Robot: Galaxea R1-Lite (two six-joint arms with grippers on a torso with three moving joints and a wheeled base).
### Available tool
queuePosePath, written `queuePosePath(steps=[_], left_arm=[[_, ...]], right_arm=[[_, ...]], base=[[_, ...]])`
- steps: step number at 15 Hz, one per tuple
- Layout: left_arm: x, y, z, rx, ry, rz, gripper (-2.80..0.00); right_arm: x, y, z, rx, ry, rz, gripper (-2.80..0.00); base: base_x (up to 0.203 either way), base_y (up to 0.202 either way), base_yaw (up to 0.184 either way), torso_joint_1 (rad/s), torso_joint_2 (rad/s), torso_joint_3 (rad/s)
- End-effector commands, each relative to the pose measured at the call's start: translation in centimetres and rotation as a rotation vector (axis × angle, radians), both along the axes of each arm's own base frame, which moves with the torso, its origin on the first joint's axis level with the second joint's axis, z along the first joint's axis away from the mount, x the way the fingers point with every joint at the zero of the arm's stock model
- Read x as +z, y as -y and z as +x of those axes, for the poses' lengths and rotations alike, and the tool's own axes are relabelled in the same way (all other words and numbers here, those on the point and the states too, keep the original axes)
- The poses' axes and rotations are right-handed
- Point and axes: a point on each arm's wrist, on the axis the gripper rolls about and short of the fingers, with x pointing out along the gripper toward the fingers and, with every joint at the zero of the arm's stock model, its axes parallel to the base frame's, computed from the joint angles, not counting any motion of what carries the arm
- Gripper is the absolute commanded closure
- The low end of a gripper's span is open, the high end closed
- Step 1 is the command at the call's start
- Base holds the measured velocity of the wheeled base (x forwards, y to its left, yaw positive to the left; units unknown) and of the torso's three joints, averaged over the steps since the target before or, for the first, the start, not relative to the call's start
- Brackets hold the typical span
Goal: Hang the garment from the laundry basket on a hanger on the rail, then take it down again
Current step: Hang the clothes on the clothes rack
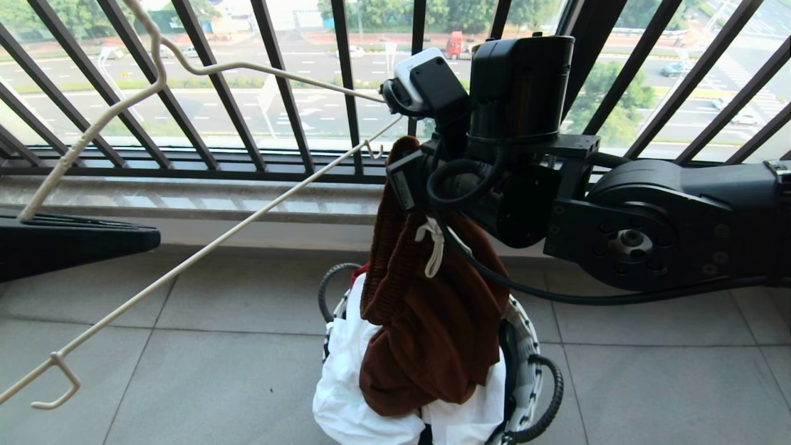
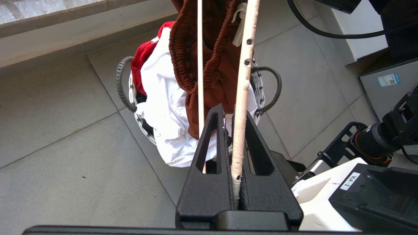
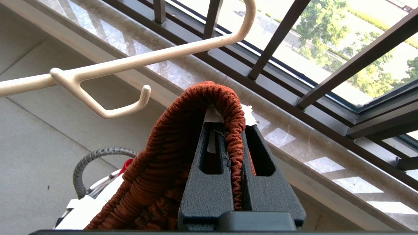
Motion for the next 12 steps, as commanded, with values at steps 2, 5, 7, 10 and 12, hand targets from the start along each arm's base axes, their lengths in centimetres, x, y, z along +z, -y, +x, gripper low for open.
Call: queuePosePath(steps=[2, 5, 7, 10, 12], left_arm=[[-0.2, 0.0, 0.1, -0.010, 0.021, 0.036, 0.00], [0.1, -0.1, -0.2, 0.000, 0.035, 0.031, 0.00], [0.1, -0.2, -0.4, 0.005, 0.043, 0.031, 0.00], [0.6, -0.7, -1.2, 0.036, 0.082, 0.023, 0.00], [0.8, -0.9, -1.5, 0.076, 0.096, 0.029, 0.00]], right_arm=[[-0.4, 0.0, 0.0, -0.002, -0.008, -0.009, 0.00], [-1.1, 0.0, 0.0, -0.002, -0.025, -0.025, 0.00], [-1.4, 0.0, 0.0, -0.003, -0.033, -0.033, 0.00], [-2.0, 0.0, 0.1, -0.004, -0.045, -0.047, 0.00], [-2.6, 0.0, 0.2, -0.008, -0.051, -0.053, 0.00]], base=[[0.000, 0.000, 0.000, 0.001, 0.00, 0.031], [0.000, 0.000, 0.000, 0.000, 0.00, 0.165], [0.000, 0.000, 0.000, 0.000, 0.00, 0.199], [0.000, 0.000, 0.000, 0.004, 0.00, 0.200], [0.000, 0.000, 0.000, 0.006, 0.00, 0.203]])
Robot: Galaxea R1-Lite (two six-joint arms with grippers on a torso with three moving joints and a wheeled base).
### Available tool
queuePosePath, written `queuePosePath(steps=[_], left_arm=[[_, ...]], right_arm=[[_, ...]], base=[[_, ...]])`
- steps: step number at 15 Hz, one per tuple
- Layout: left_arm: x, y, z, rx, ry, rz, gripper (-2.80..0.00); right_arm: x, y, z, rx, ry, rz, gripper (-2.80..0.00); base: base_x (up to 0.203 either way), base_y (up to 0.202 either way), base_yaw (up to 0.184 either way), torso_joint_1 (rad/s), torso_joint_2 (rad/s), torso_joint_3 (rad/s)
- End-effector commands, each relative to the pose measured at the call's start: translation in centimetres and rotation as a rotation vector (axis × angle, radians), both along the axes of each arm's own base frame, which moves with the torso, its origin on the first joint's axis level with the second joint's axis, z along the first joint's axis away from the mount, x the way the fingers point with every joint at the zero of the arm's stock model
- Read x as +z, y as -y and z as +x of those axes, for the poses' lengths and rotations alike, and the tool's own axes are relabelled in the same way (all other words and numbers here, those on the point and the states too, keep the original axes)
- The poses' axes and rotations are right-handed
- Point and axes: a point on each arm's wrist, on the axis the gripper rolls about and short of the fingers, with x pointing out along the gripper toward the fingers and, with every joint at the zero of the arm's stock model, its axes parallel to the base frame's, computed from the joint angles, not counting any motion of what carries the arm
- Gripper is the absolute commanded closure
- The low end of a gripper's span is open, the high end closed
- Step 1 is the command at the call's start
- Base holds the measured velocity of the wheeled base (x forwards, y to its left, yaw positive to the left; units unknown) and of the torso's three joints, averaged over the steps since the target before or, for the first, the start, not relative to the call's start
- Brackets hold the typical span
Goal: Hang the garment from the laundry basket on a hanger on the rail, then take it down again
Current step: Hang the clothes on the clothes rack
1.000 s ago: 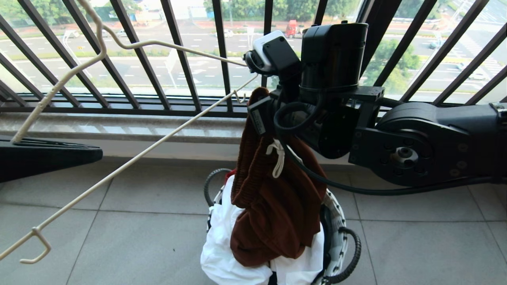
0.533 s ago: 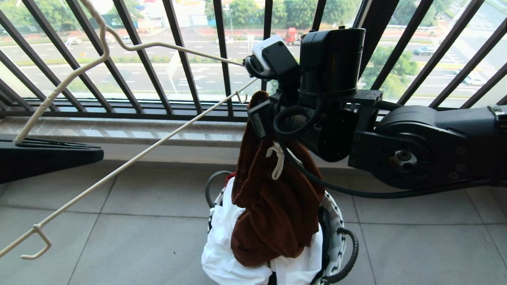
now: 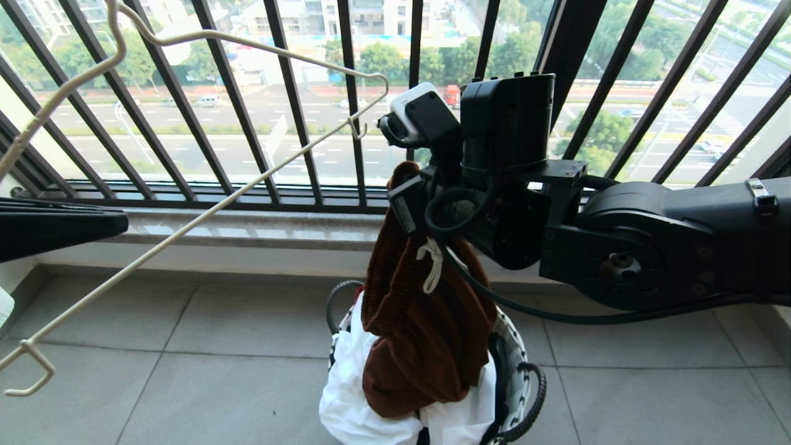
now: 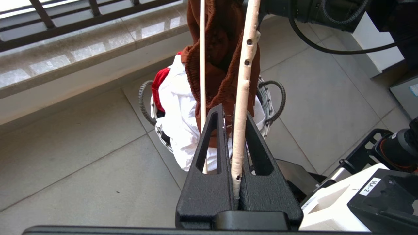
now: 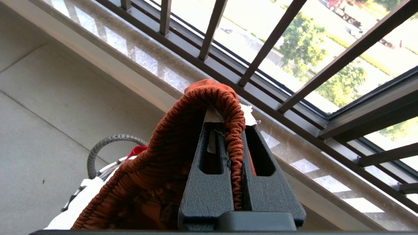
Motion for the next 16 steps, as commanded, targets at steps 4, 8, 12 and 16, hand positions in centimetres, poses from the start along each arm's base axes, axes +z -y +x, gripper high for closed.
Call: queuePosePath(steps=[4, 8, 12, 16], left_arm=[[0.3, -0.3, -0.4, 0.032, 0.022, -0.001, 0.00], [0.3, -0.2, -0.4, 0.032, 0.019, 0.000, 0.00], [0.3, -0.2, -0.3, 0.033, 0.016, 0.002, 0.00], [0.2, -0.2, -0.2, 0.031, 0.014, 0.004, 0.00]], right_arm=[[-0.8, 0.6, 0.6, -0.026, 0.004, -0.003, 0.00], [-1.3, 1.1, 0.8, -0.039, -0.001, -0.009, 0.00], [-1.8, 0.9, 1.0, -0.039, -0.012, -0.017, 0.00], [-2.0, 0.9, 1.1, -0.040, -0.003, -0.010, 0.00]], base=[[0.000, 0.000, 0.000, -0.001, 0.00, 0.203], [0.000, 0.000, 0.000, -0.003, 0.00, 0.200], [0.000, 0.000, 0.000, 0.003, 0.00, 0.207], [0.000, 0.000, 0.000, 0.006, 0.00, 0.202]])
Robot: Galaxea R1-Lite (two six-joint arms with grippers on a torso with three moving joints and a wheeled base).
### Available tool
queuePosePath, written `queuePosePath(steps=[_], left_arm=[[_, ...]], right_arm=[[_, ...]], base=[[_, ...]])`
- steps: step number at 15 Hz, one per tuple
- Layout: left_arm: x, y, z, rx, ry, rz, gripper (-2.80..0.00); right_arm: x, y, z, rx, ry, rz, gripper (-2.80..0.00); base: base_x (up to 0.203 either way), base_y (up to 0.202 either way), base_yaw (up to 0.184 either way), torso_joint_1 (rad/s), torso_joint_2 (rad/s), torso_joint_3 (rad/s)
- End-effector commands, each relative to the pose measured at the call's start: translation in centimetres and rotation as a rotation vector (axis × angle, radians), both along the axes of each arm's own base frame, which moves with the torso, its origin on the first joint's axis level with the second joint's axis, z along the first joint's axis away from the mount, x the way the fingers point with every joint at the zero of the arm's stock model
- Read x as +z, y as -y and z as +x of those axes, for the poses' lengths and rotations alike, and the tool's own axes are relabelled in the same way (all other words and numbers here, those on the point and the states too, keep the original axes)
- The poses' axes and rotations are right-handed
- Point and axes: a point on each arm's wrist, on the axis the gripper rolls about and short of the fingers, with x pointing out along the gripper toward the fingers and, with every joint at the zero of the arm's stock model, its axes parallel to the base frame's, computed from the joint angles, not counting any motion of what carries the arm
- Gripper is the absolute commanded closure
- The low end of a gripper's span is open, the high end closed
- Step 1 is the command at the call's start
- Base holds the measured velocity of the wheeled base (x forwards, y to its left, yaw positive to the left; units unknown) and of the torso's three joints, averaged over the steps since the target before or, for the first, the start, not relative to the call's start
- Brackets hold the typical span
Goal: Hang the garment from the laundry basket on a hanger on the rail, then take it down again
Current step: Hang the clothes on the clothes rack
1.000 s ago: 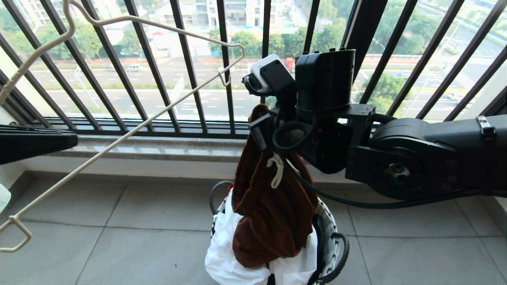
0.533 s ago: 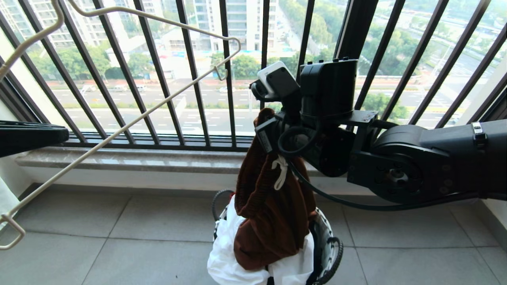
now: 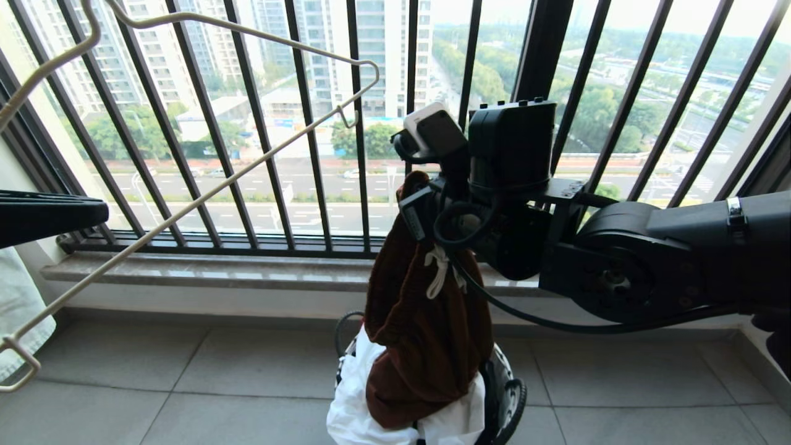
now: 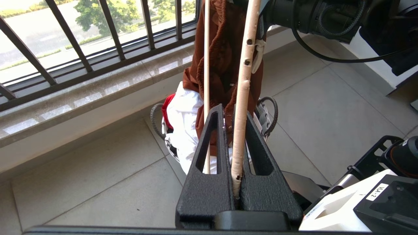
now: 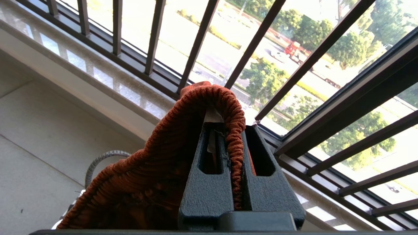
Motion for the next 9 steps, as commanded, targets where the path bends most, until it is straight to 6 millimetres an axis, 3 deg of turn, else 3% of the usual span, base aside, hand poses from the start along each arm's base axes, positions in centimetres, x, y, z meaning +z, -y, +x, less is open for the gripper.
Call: queuePosePath(steps=[1, 6, 9], left_arm=[[-0.13, 0.08, 0.18, -0.002, -0.009, 0.004, 0.00], [-0.17, 0.06, 0.11, -0.004, -0.009, 0.003, 0.00], [-0.55, -0.02, -0.10, -0.006, -0.017, 0.004, 0.00]], right_arm=[[-0.45, -0.03, 0.09, -0.005, -0.008, -0.010, 0.00], [-0.53, -0.03, 0.08, -0.005, -0.009, -0.013, 0.00], [-0.49, -0.03, 0.08, -0.004, -0.008, -0.014, 0.00]], base=[[0.000, 0.000, 0.000, 0.002, 0.00, 0.195], [0.000, 0.000, 0.000, 0.002, 0.00, 0.201], [0.000, 0.000, 0.000, 0.003, 0.00, 0.076]])
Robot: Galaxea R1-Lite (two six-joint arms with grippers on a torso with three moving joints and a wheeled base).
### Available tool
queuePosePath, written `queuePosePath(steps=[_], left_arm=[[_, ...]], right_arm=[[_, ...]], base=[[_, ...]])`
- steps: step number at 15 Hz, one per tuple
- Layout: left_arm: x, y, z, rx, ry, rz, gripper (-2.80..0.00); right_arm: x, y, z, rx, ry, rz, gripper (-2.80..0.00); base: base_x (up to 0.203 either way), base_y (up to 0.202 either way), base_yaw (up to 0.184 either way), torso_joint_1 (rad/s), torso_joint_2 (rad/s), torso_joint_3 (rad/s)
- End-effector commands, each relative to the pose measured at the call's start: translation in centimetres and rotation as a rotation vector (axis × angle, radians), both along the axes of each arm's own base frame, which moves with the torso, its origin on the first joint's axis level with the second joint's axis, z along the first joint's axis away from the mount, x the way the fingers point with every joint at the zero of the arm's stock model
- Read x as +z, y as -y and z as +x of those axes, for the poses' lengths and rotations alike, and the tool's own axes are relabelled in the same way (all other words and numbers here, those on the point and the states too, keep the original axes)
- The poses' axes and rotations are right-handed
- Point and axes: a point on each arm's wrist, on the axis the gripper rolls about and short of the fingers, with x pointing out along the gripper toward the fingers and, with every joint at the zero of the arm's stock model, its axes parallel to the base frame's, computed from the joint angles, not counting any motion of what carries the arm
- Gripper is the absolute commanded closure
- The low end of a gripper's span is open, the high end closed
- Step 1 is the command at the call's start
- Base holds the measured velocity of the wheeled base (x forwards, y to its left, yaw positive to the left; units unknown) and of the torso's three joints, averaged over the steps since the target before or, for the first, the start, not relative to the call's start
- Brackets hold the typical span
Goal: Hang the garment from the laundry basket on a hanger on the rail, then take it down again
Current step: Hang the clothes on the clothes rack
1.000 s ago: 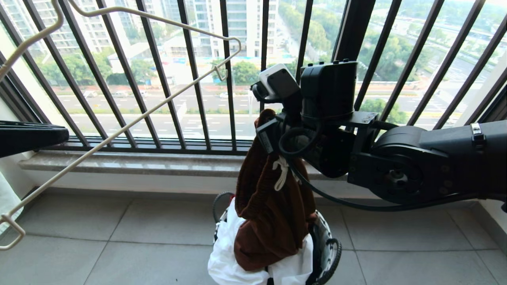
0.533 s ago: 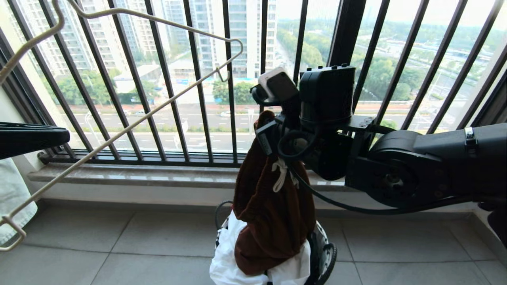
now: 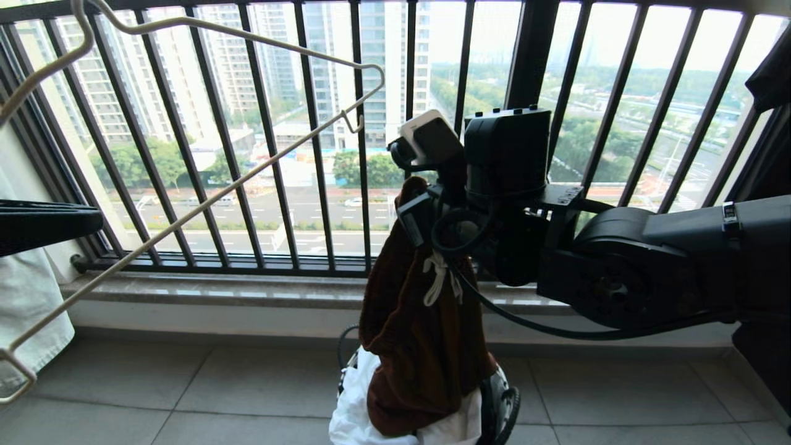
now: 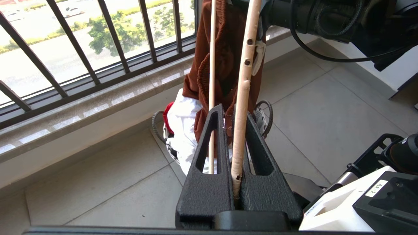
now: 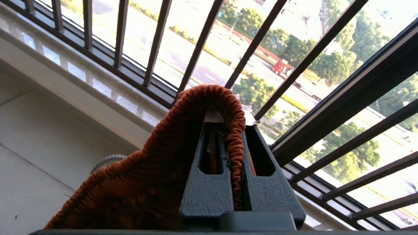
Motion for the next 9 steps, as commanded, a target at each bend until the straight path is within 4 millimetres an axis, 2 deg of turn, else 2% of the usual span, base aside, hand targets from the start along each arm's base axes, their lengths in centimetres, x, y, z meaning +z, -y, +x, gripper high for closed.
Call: queuePosePath(steps=[1, 5, 9], left_arm=[[-0.3, 0.2, 0.4, -0.001, -0.019, 0.008, 0.00], [-0.7, 0.2, 0.7, 0.027, -0.037, 0.024, 0.00], [-2.3, 0.5, 1.4, 0.000, -0.053, 0.112, 0.00]], right_arm=[[0.1, 0.1, 0.1, -0.007, 0.005, 0.003, 0.00], [1.2, 1.5, 1.0, -0.046, 0.030, 0.025, 0.00], [2.7, 1.9, 1.3, -0.059, 0.065, 0.058, 0.00]], base=[[0.000, 0.000, 0.000, 0.000, 0.00, 0.000], [0.000, 0.000, 0.000, 0.000, 0.00, 0.000], [0.000, 0.000, 0.000, 0.000, 0.00, 0.000]])
